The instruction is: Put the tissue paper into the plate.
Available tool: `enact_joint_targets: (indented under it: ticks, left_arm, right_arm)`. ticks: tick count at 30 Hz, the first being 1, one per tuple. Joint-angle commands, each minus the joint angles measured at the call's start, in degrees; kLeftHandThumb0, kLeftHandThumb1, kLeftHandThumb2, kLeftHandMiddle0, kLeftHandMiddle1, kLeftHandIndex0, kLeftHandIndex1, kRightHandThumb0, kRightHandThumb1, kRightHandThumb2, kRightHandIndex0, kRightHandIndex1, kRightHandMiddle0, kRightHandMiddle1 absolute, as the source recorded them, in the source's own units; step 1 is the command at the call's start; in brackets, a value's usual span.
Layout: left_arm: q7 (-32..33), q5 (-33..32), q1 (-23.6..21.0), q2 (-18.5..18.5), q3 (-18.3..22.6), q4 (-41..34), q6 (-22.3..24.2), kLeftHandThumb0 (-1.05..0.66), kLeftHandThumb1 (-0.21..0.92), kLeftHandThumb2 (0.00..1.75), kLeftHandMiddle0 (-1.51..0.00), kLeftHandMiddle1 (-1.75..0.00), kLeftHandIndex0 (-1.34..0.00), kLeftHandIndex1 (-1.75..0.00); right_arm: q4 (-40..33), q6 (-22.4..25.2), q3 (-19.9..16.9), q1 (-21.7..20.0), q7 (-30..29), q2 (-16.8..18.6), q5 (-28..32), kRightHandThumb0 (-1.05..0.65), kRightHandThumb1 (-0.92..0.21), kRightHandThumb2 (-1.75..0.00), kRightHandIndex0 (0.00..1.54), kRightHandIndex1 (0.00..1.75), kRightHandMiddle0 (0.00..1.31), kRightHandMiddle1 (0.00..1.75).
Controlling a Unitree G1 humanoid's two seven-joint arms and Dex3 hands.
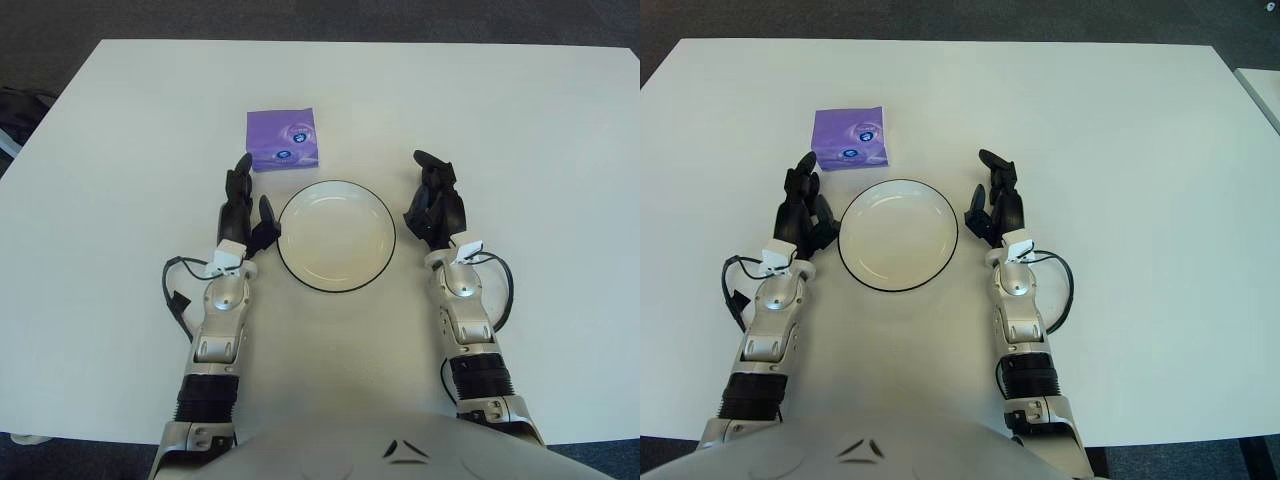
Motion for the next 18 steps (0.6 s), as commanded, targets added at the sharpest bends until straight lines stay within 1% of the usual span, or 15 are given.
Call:
enact_joint_targets:
  ticks: [1, 11, 16, 18]
  left_arm:
    - [0.0, -0.2, 2.2, 0.3, 0.7, 1.1, 0.1, -0.82, 0.92, 0.97, -0.20, -0.01, 0.00, -0.51]
    - [0.2, 0.3, 2.9, 0.4, 1.1, 0.4, -0.7, -0.81, 0.92, 0.96, -0.22, -0.03, 0.00, -0.51]
    - [0.3, 0.6, 3.6, 0.5, 1.3, -1.0, -0.6, -0.81, 0.92, 0.97, -0.23, -0.03, 0.00, -0.51]
    - [0.0, 0.4, 4.1, 0.8, 1.7, -2.9, 0.3, -0.81, 0.92, 0.97, -0.23, -0.03, 0.00, -0.52]
  right_arm:
    - [2.2, 2.1, 0.1, 2.5, 0.3, 0.2, 0.4, -0.56, -0.92, -0.93, 0.35, 0.02, 0.00, 0.76]
    - [2.1, 1.7, 0.3, 2.8, 0.4, 0.3, 0.4, -0.57, -0.92, -0.93, 0.35, 0.02, 0.00, 0.76]
    - [2.0, 1.4, 0.4, 3.1, 0.3, 0.4, 0.3, -0.56, -0.92, -0.93, 0.35, 0.02, 0.00, 0.75]
    - [1.9, 1.4, 0.4, 3.1, 0.3, 0.4, 0.3, -0.56, -0.92, -0.93, 0.35, 0.02, 0.00, 0.75]
